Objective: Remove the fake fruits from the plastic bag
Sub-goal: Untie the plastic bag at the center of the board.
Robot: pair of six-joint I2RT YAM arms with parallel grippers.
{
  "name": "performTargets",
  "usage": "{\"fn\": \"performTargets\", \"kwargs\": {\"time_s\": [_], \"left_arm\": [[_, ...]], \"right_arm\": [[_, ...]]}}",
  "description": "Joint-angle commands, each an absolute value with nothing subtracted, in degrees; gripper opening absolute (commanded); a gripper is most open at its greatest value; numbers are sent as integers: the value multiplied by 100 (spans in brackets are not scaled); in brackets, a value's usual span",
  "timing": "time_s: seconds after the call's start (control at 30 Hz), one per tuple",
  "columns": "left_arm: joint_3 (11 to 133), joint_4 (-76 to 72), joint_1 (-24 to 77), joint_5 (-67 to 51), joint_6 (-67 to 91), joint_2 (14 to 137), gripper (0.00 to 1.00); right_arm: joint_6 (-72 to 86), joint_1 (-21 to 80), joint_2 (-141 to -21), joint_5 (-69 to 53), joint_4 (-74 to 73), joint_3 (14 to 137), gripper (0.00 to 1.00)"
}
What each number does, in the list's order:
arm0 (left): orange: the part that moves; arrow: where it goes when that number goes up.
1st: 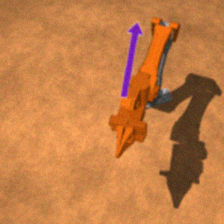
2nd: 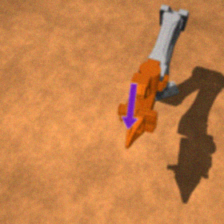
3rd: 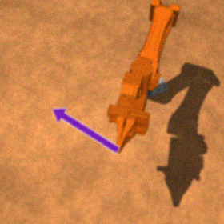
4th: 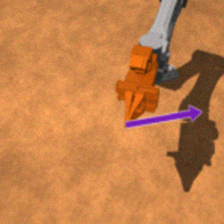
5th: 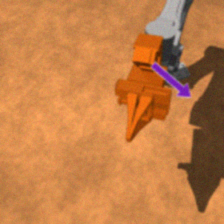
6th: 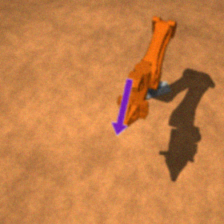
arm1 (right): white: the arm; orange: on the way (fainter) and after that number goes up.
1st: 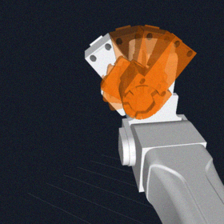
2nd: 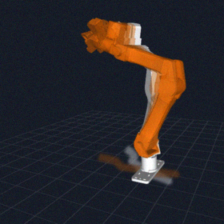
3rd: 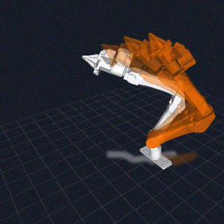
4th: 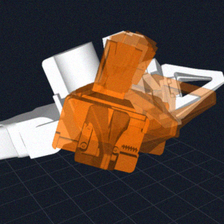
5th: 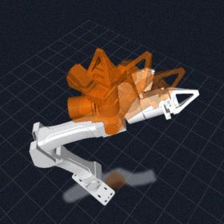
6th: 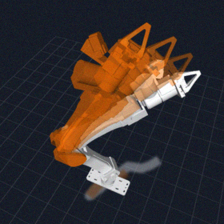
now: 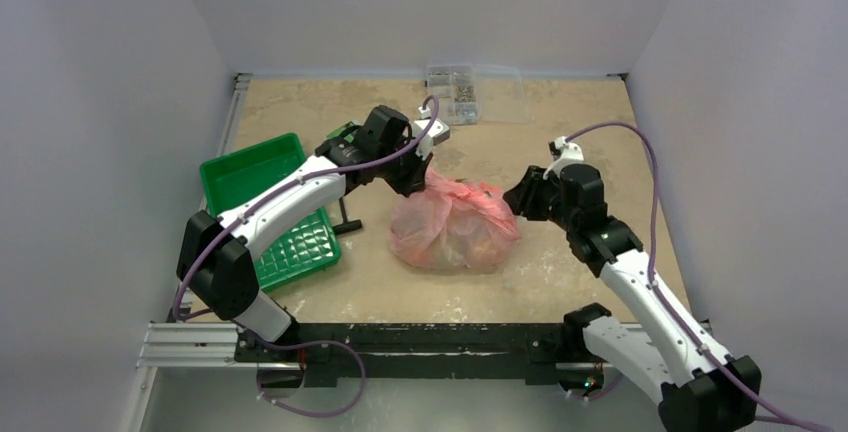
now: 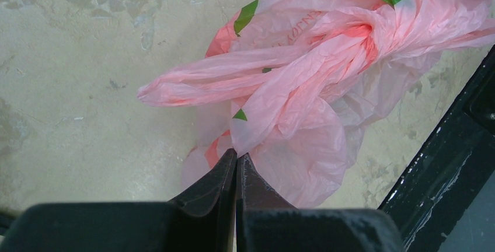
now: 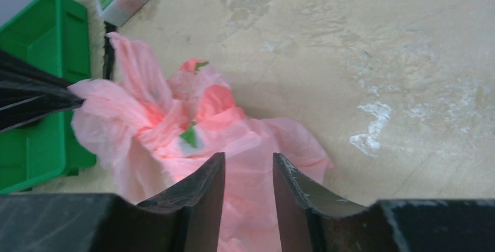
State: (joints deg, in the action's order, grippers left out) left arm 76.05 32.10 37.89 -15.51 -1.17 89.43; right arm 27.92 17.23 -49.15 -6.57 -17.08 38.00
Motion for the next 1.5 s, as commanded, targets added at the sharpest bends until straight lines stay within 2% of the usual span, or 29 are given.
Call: {"fn": "performTargets", "kwargs": {"time_s": [0.0, 0.27, 0.5, 0.67, 0.7, 0.77, 0.8, 0.83, 0.97, 1.03, 1.23, 1.27, 1.37, 1.47], "left_arm": [[7834, 3284, 3744, -1677, -191, 8971, 0], [7822, 3270, 3744, -1743, -181, 8949, 0], [7822, 3244, 3745, -1835, -174, 8963, 0], [7840, 3255, 3740, -1785, -181, 8952, 0], [7840, 3260, 3739, -1768, -192, 8937, 0], [7804, 3218, 3719, -1747, -193, 8870, 0], [7778, 3202, 3714, -1732, -189, 8830, 0], [7752, 3185, 3695, -1732, -204, 8793, 0], [7663, 3113, 3678, -1747, -226, 8664, 0], [7642, 3104, 3676, -1862, -243, 8618, 0], [7621, 3090, 3676, -2257, -298, 8445, 0], [7602, 3067, 3678, -2348, -299, 8393, 8], [7418, 2801, 3691, -2558, -258, 8167, 43], [7183, 2443, 3749, -2490, -172, 7908, 62]], "right_arm": [[2286, 2667, -4946, 443, -1961, 4406, 38], [1831, 4595, -6172, 2517, -2242, 5305, 52], [1625, 5042, -6982, 3655, -2244, 5568, 50], [1871, 5036, -6712, 3793, -1849, 5297, 33], [1958, 5020, -6634, 3920, -1764, 5217, 26], [2181, 4885, -6397, 3920, -1703, 5072, 4], [2329, 4724, -6222, 3728, -1648, 4977, 0], [2442, 4491, -5959, 3347, -1525, 4816, 0], [3019, 2948, -4647, 486, -445, 3854, 0], [3212, 2545, -4386, -591, -137, 3655, 0], [3595, 1948, -4505, -2066, 471, 3411, 0], [3526, 1955, -4595, -2096, 415, 3480, 0], [3348, 1960, -4760, -2255, 444, 3566, 0], [3177, 1979, -4960, -2618, 417, 3686, 0]]}}
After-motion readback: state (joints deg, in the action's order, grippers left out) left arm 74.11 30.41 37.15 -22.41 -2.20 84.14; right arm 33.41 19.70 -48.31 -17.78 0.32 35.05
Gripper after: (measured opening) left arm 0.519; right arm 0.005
